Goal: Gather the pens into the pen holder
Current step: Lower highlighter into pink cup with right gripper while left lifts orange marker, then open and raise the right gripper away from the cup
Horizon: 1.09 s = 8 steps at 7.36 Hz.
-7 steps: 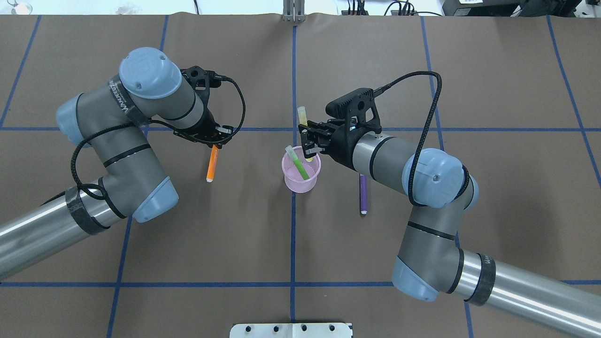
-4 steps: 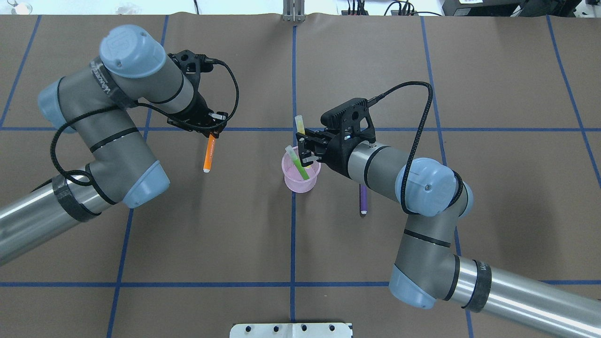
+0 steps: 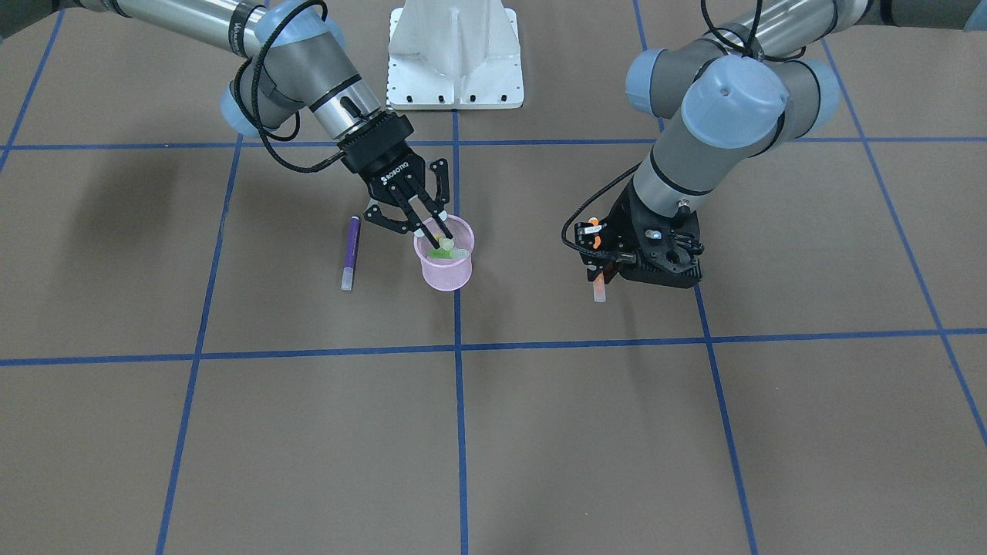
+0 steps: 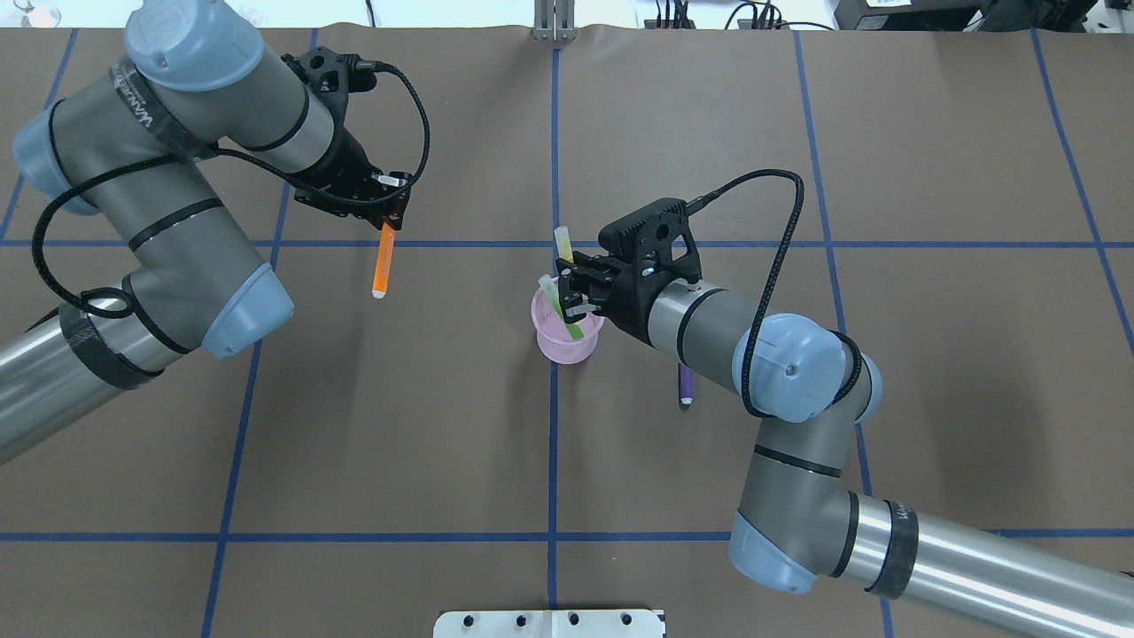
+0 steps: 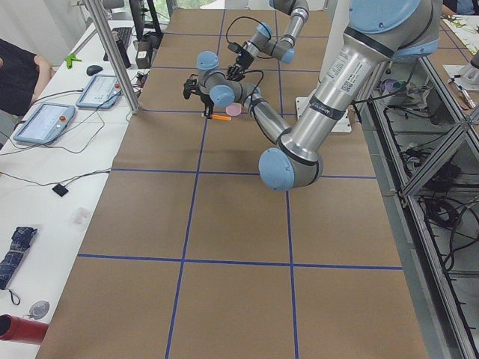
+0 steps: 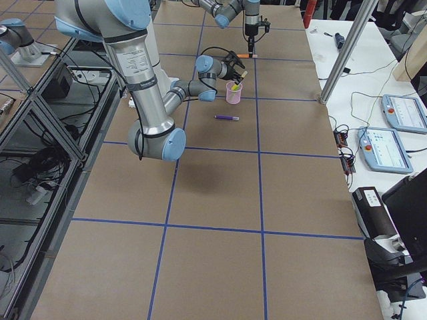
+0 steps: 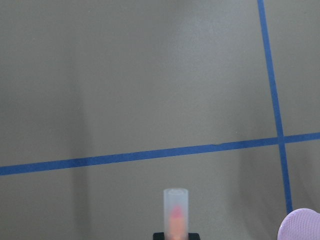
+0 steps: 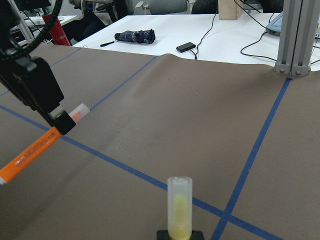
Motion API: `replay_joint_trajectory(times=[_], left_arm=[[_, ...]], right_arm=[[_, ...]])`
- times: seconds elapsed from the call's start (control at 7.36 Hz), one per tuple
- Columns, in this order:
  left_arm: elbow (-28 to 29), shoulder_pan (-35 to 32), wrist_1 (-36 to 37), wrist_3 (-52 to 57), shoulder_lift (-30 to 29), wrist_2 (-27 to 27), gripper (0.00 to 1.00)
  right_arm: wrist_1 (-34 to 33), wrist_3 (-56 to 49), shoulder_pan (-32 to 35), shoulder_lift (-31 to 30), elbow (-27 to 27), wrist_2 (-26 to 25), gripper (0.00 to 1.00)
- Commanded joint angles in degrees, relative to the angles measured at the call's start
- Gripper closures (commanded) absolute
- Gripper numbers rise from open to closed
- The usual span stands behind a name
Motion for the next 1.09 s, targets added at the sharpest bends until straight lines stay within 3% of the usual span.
replay_joint_trajectory(times=[0.0, 0.14, 0.41, 0.54, 0.95], left_arm=[[-2.15, -1.13, -0.02, -0.07, -0.06, 0.06, 1.00], [-3.99, -2.88, -0.20, 0.02, -0.06, 0.85, 1.00], [-6.98, -4.30, -0.55, 0.02, -0.76, 5.21, 1.00], [-8.30, -4.30, -0.72, 0.02, -0.94, 7.25, 1.00], [-11.82, -4.21, -1.34, -0.51, -2.61, 10.51, 1.00]], right_arm=[[-0.02, 0.40, -0.20, 1.19, 0.11, -1.13, 0.00], [-0.37, 0.40, -0.11, 1.19, 0.46, -0.95, 0.00], [-8.15, 0.49, 0.94, 1.19, 3.52, 1.67, 0.00], [-12.80, 1.97, 2.77, 0.93, 4.93, 5.69, 0.00], [-38.69, 5.14, 14.09, 0.92, 10.03, 25.87, 0.00]])
